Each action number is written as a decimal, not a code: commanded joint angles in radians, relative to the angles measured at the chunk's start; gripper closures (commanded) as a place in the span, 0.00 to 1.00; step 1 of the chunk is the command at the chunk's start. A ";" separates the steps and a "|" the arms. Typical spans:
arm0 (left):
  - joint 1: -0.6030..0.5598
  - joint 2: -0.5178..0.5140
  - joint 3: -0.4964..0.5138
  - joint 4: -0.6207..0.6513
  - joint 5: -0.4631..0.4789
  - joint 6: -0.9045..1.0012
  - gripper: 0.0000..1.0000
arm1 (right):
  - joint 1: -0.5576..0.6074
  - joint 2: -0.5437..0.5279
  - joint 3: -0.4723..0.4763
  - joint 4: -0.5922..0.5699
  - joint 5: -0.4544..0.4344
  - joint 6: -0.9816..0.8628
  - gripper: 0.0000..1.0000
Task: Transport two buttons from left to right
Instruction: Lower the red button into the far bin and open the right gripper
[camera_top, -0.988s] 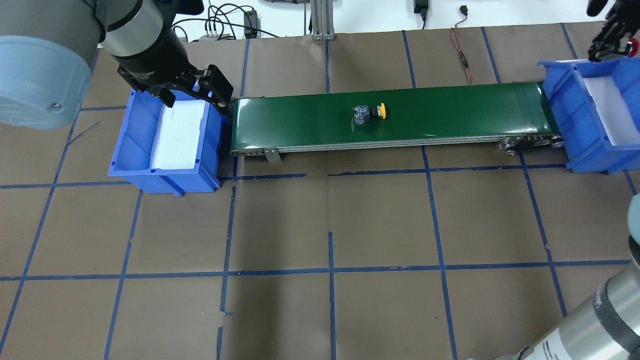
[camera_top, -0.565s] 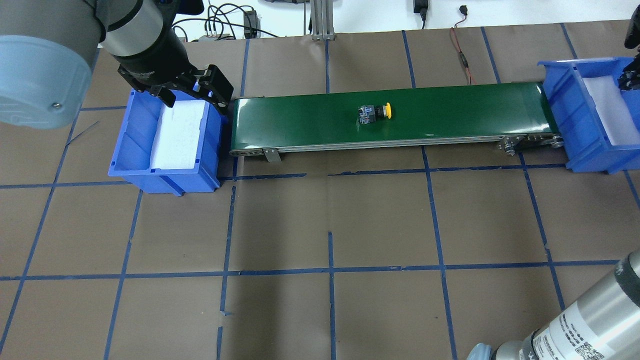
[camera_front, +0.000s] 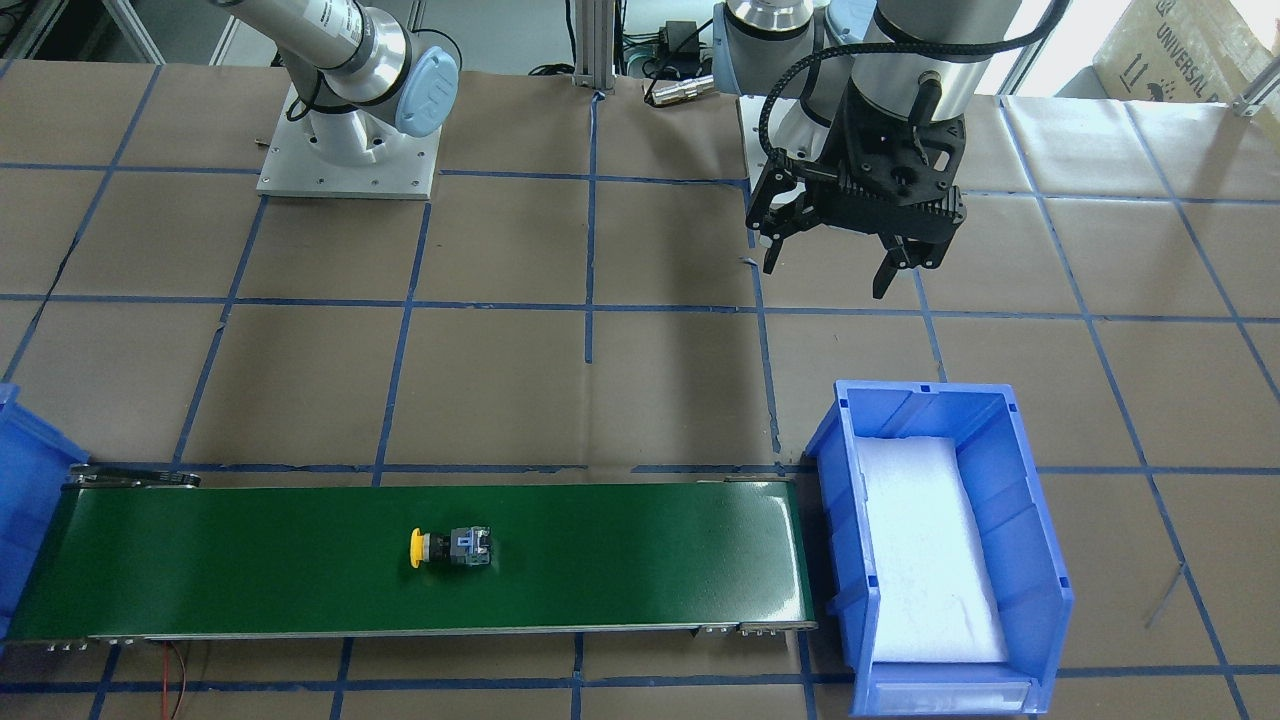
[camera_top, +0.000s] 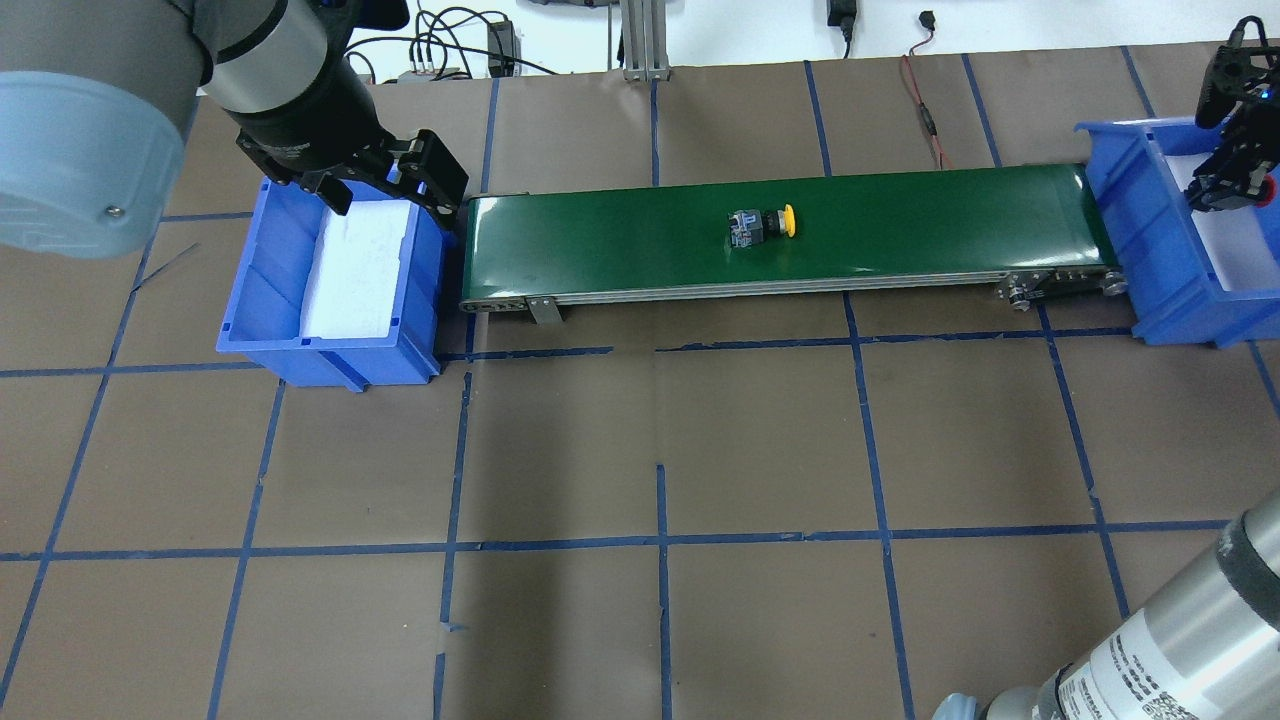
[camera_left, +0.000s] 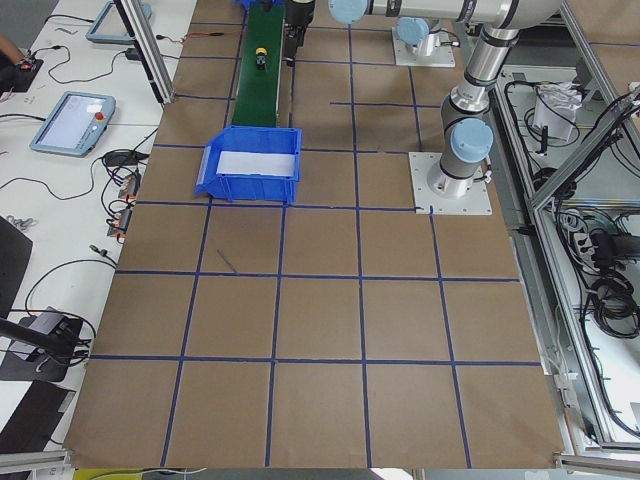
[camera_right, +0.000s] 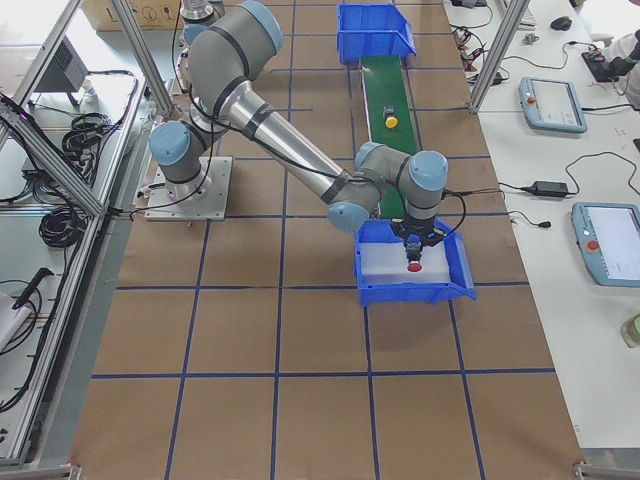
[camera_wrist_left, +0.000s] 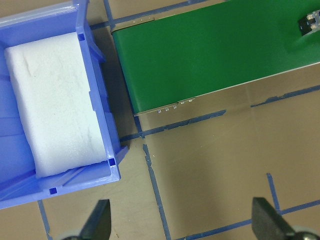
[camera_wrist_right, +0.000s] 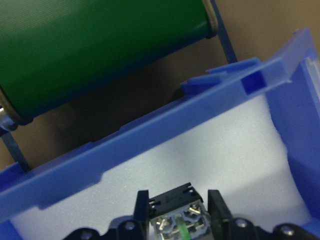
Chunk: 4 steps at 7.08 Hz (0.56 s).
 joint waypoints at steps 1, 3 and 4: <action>-0.003 0.001 0.000 0.000 0.000 0.000 0.00 | -0.012 0.014 0.017 -0.012 -0.005 -0.061 0.91; -0.001 0.001 0.000 0.000 0.000 0.000 0.00 | -0.014 0.027 0.003 -0.030 0.007 -0.064 0.42; -0.001 0.001 0.000 0.000 0.000 0.000 0.00 | -0.014 0.045 0.000 -0.033 0.007 -0.066 0.15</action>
